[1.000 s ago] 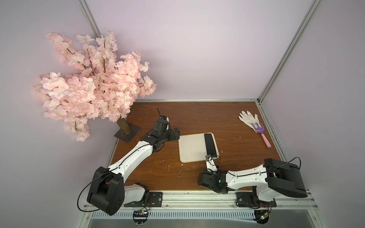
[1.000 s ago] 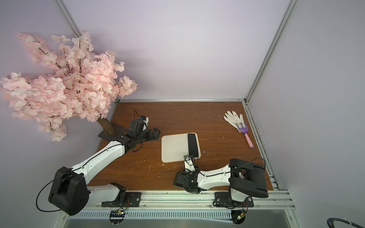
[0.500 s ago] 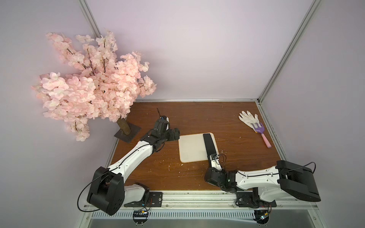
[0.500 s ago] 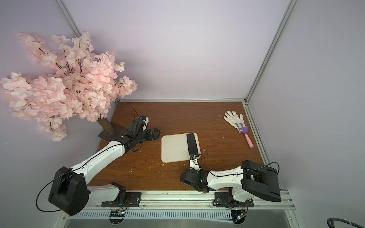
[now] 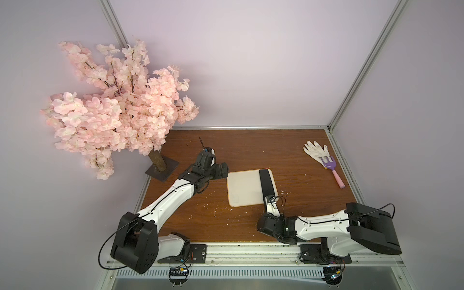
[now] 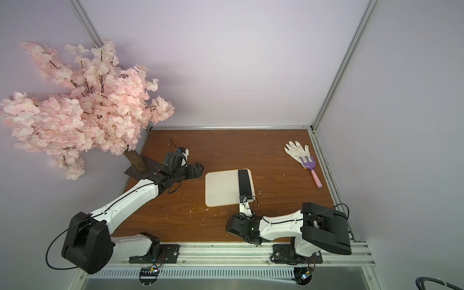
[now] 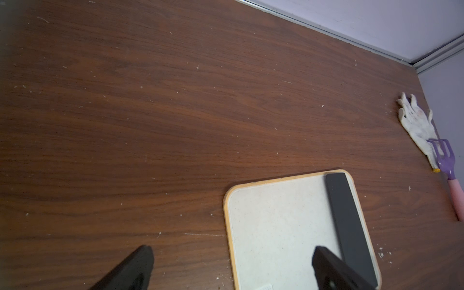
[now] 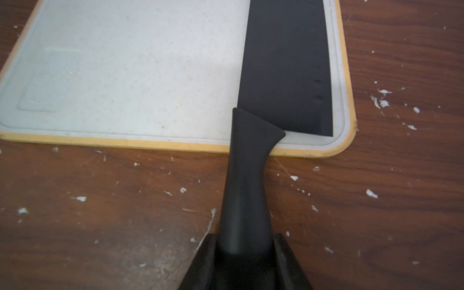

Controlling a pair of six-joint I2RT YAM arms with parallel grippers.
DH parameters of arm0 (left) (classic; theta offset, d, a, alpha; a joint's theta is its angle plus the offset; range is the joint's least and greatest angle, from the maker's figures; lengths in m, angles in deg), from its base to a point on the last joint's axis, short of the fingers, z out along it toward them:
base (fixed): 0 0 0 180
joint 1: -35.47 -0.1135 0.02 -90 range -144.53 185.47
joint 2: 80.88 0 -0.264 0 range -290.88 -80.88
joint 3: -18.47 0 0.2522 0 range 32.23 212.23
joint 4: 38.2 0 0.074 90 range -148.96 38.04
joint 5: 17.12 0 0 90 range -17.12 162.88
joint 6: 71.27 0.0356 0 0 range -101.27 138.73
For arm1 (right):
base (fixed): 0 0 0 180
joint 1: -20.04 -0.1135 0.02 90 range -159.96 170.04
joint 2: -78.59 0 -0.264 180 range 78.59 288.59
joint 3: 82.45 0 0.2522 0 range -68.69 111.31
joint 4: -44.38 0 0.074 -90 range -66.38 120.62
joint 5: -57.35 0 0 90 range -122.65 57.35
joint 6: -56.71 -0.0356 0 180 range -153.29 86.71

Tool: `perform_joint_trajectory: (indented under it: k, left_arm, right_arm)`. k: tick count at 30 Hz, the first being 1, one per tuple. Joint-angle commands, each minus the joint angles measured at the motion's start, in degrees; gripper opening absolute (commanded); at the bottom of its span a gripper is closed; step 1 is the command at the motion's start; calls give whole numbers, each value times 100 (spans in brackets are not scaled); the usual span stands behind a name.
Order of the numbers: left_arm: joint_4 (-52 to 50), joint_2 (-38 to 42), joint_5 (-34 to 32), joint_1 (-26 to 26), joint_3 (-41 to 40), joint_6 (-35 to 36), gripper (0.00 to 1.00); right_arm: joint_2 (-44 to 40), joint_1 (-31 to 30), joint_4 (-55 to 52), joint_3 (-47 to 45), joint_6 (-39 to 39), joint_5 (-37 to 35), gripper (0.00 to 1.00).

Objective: Align the knife with the edge of the cutting board
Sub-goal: Adjust the knife at the edge of the cutting board.

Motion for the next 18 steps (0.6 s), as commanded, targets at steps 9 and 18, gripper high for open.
perform_joint_trajectory:
  k: [9, 18]
  left_arm:
    - [170, 241, 161, -246, -121, 146, 100]
    - [260, 269, 141, -310, -166, 172, 100]
  right_arm:
    - [433, -28, -308, 374, -62, -41, 32]
    - [448, -28, -431, 443, -142, -160, 31]
